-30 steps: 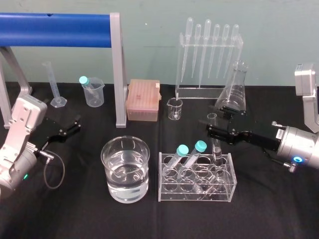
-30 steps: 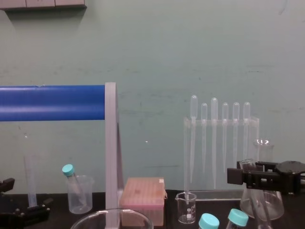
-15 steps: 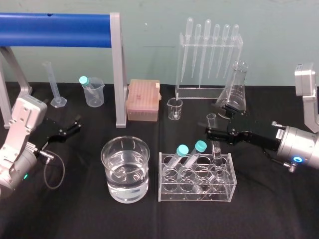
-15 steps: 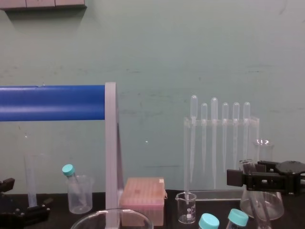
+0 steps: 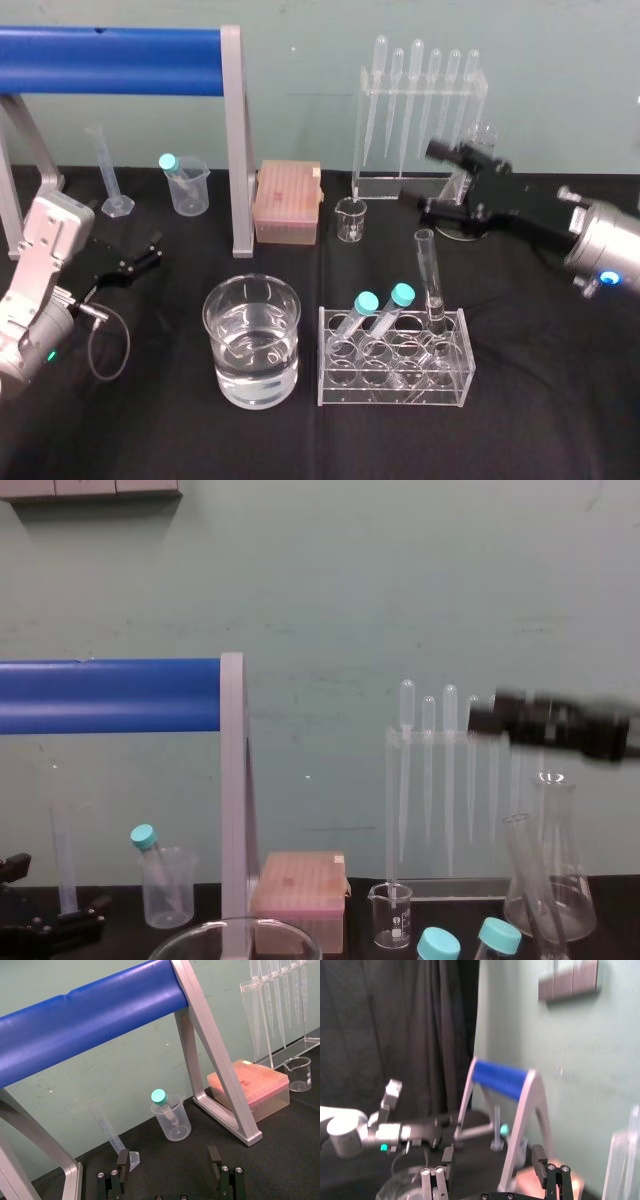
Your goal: Hold the test tube with one hand and immerse one end into the beaker, then return it to the test tube rack.
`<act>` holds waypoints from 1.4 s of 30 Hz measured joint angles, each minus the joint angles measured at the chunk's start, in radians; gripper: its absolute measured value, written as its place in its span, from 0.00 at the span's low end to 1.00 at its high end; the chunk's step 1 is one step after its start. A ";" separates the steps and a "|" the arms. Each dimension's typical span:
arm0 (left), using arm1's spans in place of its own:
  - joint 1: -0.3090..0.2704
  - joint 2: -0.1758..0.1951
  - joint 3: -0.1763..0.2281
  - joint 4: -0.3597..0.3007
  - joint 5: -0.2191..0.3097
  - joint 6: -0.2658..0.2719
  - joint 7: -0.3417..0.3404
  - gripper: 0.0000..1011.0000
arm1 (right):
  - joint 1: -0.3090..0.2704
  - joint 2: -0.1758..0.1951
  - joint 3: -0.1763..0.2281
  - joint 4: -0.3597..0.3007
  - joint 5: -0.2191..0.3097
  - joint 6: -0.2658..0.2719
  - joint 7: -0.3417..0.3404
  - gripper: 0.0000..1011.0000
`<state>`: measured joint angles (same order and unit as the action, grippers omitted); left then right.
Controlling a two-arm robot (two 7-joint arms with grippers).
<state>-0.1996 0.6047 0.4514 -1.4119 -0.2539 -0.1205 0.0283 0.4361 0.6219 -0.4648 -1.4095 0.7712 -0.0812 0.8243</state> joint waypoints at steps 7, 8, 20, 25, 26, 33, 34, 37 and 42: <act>0.000 0.000 0.000 0.000 0.000 0.000 0.000 0.99 | -0.050 0.022 0.091 -0.105 -0.066 -0.067 -0.175 0.99; 0.000 0.000 0.000 0.000 0.000 0.000 0.000 0.99 | -0.060 0.027 0.098 -0.114 -0.087 -0.065 -0.212 0.99; 0.000 0.000 0.000 0.000 0.000 0.000 0.000 0.99 | -0.174 0.007 0.139 -0.066 -0.186 0.070 -0.464 0.99; 0.000 0.000 0.000 0.000 0.000 0.000 0.000 0.99 | -0.180 -0.037 0.121 0.018 -0.170 0.102 -0.435 0.99; 0.000 0.000 0.000 0.000 0.000 0.000 0.000 0.99 | -0.180 -0.037 0.121 0.018 -0.170 0.102 -0.435 0.99; 0.000 0.000 0.000 0.000 0.000 0.000 0.000 0.99 | -0.180 -0.056 0.116 0.055 -0.168 0.116 -0.410 0.99; 0.000 0.000 0.000 0.000 0.000 0.000 0.000 0.99 | -0.180 -0.056 0.116 0.055 -0.169 0.116 -0.410 0.99; 0.000 0.000 0.000 0.000 0.000 0.000 0.000 0.99 | -0.180 -0.056 0.116 0.055 -0.169 0.116 -0.411 0.99; 0.000 0.000 0.000 0.000 0.000 0.000 0.000 0.99 | -0.181 -0.055 0.116 0.054 -0.169 0.116 -0.413 0.99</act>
<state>-0.1995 0.6047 0.4514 -1.4120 -0.2539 -0.1205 0.0283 0.2550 0.5665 -0.3486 -1.3554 0.6019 0.0352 0.4110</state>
